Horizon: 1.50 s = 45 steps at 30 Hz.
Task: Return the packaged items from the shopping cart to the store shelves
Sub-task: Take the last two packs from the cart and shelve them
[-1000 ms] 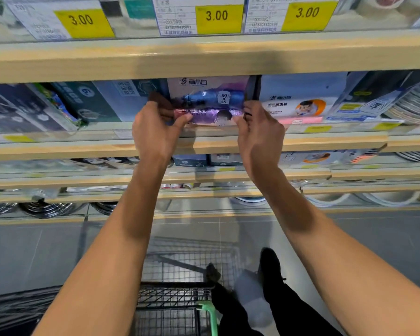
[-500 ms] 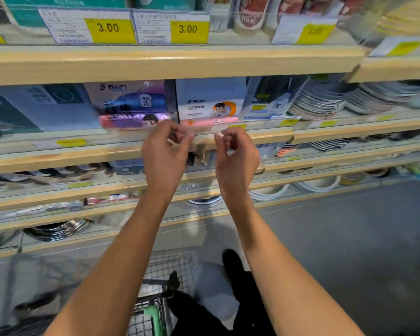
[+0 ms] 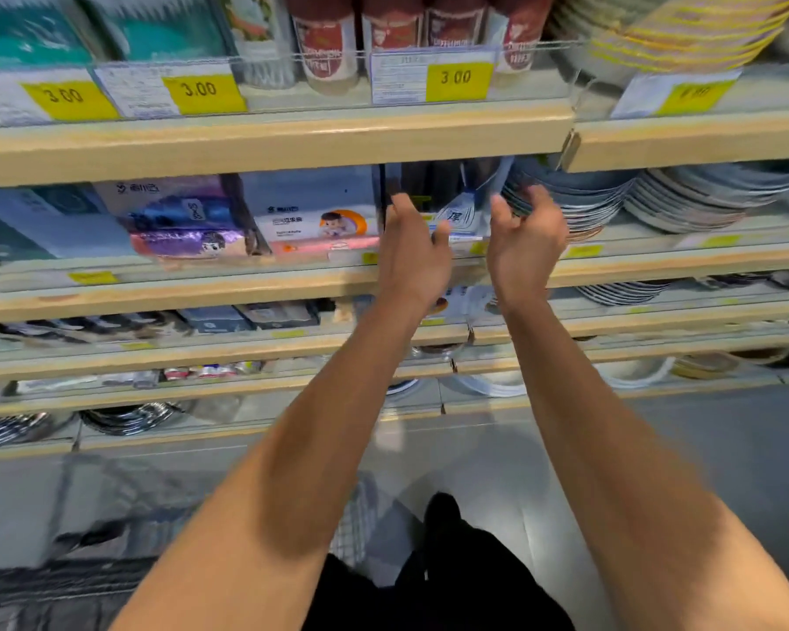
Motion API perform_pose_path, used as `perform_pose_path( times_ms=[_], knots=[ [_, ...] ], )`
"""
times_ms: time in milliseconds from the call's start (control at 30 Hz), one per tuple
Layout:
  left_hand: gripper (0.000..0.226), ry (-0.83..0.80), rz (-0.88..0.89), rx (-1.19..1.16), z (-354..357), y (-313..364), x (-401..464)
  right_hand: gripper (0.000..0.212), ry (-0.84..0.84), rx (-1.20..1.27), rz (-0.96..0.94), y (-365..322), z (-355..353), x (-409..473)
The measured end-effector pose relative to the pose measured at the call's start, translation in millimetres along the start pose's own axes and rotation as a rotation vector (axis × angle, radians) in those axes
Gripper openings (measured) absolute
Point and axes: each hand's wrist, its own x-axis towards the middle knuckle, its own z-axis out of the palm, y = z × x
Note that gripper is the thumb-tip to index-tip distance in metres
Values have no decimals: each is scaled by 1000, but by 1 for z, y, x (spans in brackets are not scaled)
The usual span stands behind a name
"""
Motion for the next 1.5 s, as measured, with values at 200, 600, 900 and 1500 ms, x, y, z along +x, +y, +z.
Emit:
perform_pose_path(
  times_ms=[200,600,900,1500],
  knots=[
    [42,130,-145,45,26,9,28,32,-338,-393,-176,6,-9,58],
    [31,239,-164,276,27,12,27,40,-388,-504,-388,9,-1,64],
    [33,282,-42,252,31,-7,2,51,-320,-121,-269,30,-1,41],
    [36,512,-186,-102,-88,-109,5,38,-194,-65,-385,-26,70,-74]
  ],
)
